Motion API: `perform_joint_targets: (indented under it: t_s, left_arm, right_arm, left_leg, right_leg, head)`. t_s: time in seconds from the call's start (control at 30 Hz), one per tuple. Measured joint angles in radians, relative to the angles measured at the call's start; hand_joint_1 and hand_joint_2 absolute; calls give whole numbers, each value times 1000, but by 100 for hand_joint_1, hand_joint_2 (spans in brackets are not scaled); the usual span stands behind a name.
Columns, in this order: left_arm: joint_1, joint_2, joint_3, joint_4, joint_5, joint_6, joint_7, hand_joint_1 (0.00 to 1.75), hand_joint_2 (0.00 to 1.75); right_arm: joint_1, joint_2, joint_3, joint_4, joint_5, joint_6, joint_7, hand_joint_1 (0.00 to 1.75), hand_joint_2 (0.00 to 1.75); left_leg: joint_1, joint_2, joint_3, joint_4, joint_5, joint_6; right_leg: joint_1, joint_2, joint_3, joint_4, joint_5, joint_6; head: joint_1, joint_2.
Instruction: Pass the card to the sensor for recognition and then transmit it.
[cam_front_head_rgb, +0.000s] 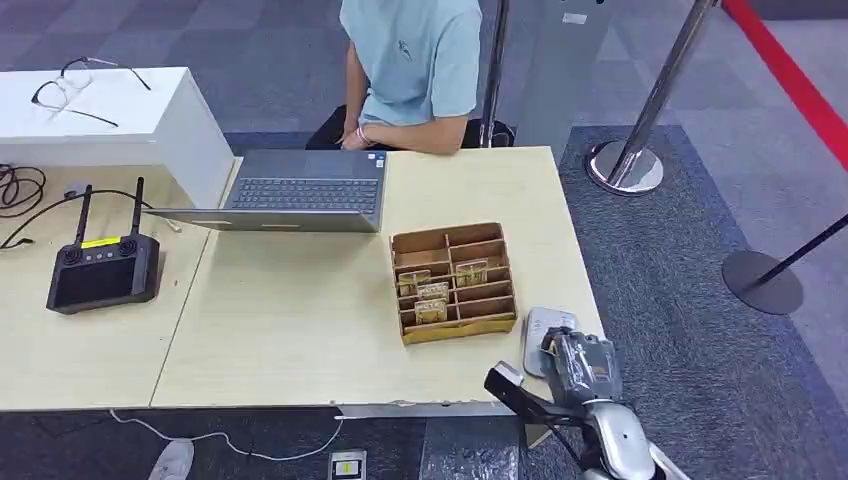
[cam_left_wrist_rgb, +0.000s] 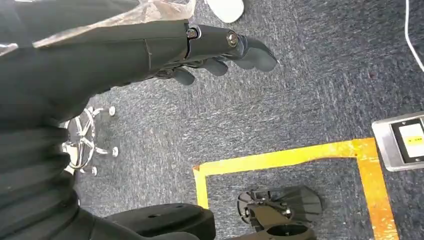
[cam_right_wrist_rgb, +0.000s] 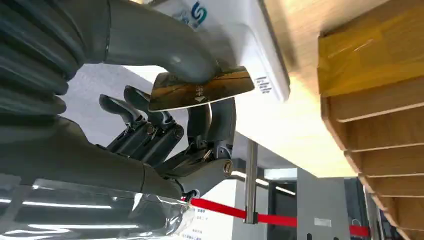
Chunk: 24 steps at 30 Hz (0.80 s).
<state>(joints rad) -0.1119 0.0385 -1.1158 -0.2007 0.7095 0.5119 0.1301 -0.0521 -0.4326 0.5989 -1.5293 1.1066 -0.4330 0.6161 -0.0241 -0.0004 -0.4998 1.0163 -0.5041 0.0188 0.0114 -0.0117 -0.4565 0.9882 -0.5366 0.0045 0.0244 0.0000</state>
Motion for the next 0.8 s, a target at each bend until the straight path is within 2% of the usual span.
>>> perform_joint_targets:
  t_s: [0.3, 0.43, 0.63, 0.8]
  left_arm:
    - [0, 0, 0, 0, 2, 1, -1, 0, 175]
    - [0, 0, 0, 0, 1, 3, -3, 0, 175]
    - [0, 0, 0, 0, 0, 4, -4, 0, 175]
    - [0, 0, 0, 0, -2, 4, -8, 0, 175]
  right_arm:
    - [-3, 12, 27, 35, -89, -56, -6, 175, 175]
    - [-5, 19, 37, 58, -145, -92, -28, 175, 175]
    - [-9, 27, 45, 82, -141, -183, -32, 175, 175]
    - [-28, 27, 43, 80, -124, -201, -26, 175, 175]
  left_leg:
    - [0, 0, 0, 0, 0, 0]
    - [0, 0, 0, 0, 0, 0]
    - [0, 0, 1, 0, 0, 0]
    - [0, 0, 1, 0, 0, 0]
  right_leg:
    - [0, 0, 0, 0, 0, 0]
    - [0, 0, 0, 0, 0, 0]
    - [0, 0, 1, 0, 0, 0]
    - [0, 0, 1, 0, 0, 0]
  head:
    - [0, 0]
    - [0, 0]
    - [0, 0]
    - [0, 0]
